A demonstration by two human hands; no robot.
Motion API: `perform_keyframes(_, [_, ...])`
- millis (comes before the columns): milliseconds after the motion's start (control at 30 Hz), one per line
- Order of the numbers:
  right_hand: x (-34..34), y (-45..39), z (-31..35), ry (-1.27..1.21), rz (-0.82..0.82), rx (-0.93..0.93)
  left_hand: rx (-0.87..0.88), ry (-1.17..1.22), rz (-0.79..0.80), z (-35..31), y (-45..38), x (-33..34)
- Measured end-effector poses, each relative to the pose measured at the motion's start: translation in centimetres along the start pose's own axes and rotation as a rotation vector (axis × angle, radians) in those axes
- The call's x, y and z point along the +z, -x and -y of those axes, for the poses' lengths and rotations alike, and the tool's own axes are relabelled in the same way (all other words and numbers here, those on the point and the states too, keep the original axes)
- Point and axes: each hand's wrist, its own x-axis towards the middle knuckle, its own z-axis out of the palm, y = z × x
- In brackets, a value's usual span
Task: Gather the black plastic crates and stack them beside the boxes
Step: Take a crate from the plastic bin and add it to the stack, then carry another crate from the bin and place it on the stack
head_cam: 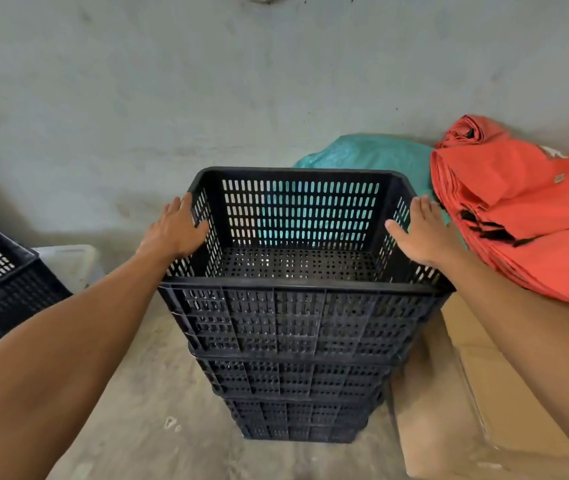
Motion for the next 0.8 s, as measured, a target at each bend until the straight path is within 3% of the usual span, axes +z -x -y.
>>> perform_keyframes(167, [-1.5,0.9,0.5,0.020,-0.015,-0.023,0.035,0.016,-0.009,0.0,1.3,-0.8])
perform_keyframes(333, [-3.1,1.2,2.6,0.101,-0.190,-0.044,0.071,-0.061,-0.027,-0.3,3.8,-1.5])
perform_keyframes(433, [0.6,2.8,1.0,0.262,-0.071,0.006,0.062,-0.120,0.017,0.4,5.6,-0.1])
perform_keyframes(667, [0.9,2.1,1.6,0.255,-0.011,0.047,0.068,-0.125,0.041,0.5,4.9,0.2])
perform_keyframes(800, [0.4,2.7,6.1,0.153,0.048,0.025,0.087,0.017,0.013,0.6,4.4,-1.5])
